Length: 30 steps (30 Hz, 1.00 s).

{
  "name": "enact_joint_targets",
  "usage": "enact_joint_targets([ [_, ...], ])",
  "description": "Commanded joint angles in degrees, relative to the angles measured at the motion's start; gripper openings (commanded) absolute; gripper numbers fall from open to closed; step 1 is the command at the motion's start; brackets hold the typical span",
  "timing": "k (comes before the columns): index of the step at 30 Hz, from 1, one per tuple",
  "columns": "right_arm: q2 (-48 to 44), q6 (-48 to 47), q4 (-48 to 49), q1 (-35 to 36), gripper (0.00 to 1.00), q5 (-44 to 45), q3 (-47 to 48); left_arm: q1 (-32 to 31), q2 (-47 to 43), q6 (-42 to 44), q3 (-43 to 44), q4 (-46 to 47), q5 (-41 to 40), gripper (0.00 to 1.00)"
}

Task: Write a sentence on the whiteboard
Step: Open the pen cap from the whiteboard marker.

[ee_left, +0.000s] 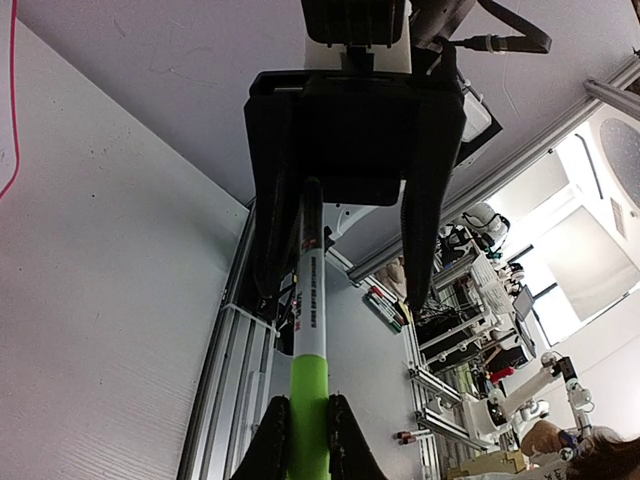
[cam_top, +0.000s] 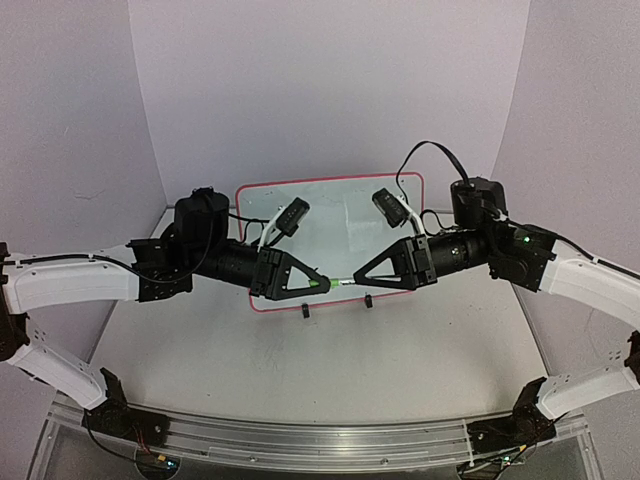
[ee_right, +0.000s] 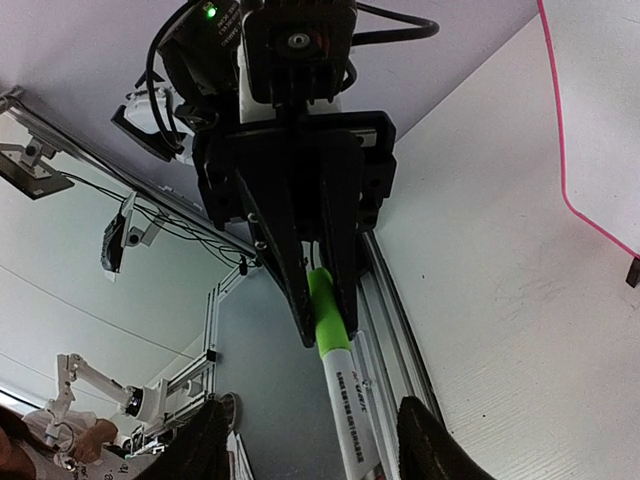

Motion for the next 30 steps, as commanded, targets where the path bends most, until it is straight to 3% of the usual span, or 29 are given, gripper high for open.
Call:
enact_joint_targets([
  [1,1.0,-0.2,2.9,1.4,0.38,-0.5,1.0,0.2,0.6,-0.6,1.2,3.8,-0.7,0.00],
  [4,1.0,0.4,3.9,1.5,0.30,-0.4,0.8,0.2,0.6,-0.6,1.1,3.9,-0.6,0.00],
  [15,0.7,0.9,4.5,1.6,0.18,-0.1,0.5,0.4,0.0,-1.0,0.4,4.6,-1.1,0.00],
  [22,0.4,0.8,4.6,1.6,0.02,-0.4,0.3,0.4,-0.4,-1.1,-0.1,5.2,-1.2,0.00],
  [30,-1.6,-0.1,4.7,1.6,0.00,1.0,-0.1,0.9,-1.8,0.2,-1.0,4.5,-0.8,0.00],
])
